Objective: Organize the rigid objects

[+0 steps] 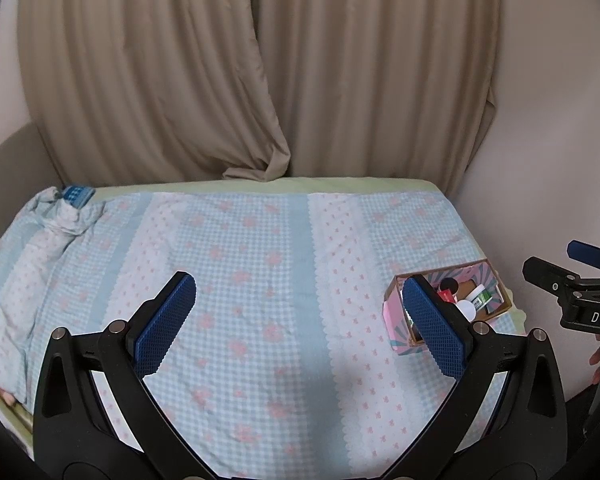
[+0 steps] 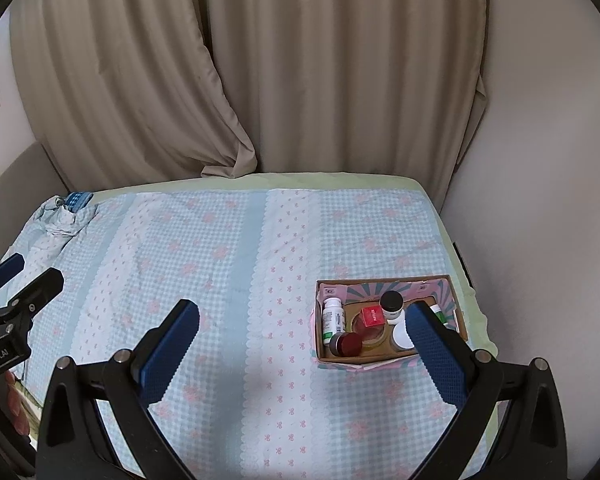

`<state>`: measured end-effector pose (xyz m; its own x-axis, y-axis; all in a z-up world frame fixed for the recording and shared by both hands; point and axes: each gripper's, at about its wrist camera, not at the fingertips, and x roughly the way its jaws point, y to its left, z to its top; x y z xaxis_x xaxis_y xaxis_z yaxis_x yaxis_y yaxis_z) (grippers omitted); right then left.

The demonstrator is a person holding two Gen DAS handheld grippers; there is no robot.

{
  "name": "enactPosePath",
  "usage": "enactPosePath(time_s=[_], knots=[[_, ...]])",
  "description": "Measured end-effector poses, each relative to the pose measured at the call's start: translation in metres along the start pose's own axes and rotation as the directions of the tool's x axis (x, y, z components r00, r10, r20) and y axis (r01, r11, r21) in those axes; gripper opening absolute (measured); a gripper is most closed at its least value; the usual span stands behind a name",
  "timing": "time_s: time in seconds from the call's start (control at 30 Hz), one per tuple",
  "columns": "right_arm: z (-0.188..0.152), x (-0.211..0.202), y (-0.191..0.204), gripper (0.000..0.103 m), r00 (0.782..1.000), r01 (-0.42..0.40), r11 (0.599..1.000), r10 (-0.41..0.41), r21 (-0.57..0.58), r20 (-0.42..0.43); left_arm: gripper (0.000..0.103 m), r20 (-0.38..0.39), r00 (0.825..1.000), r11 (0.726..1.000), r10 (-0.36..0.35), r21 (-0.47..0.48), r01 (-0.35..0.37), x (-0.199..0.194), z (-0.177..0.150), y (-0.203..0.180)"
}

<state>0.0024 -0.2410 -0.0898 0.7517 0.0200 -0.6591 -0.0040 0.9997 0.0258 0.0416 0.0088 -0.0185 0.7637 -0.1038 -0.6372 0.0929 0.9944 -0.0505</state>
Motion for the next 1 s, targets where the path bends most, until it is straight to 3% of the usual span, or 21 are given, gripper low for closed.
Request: enactPosePath(time_s=[0.37, 0.7, 0.87, 1.0], knots=[[0.001, 0.001, -0.001, 0.103, 1.0, 0.005, 1.0, -0.005, -0.002, 0.0, 0.103, -0.009, 1.0, 1.0, -0.002, -0.01, 0.002, 0.002, 0.0, 0.003], [0.007, 0.005, -0.003, 0.103, 1.0, 0.018, 1.0, -0.018, 0.005, 0.005, 0.103, 0.015, 0.999, 0.999, 0.047, 0.019, -0.047, 0.005, 0.001, -0.005], [0.009, 0.008, -0.001, 0.103, 1.0, 0.019, 1.0, -0.019, 0.008, 0.007, 0.103, 0.055, 0.997, 0.998, 0.063, 0.0, -0.063, 0.003, 0.001, -0.002], [0.009, 0.011, 0.0, 0.103, 1.0, 0.022, 1.0, -0.022, 0.01, 0.004, 0.103, 0.045, 0.995, 0.996, 0.084, -0.023, -0.083, 0.01, 0.001, 0.005]])
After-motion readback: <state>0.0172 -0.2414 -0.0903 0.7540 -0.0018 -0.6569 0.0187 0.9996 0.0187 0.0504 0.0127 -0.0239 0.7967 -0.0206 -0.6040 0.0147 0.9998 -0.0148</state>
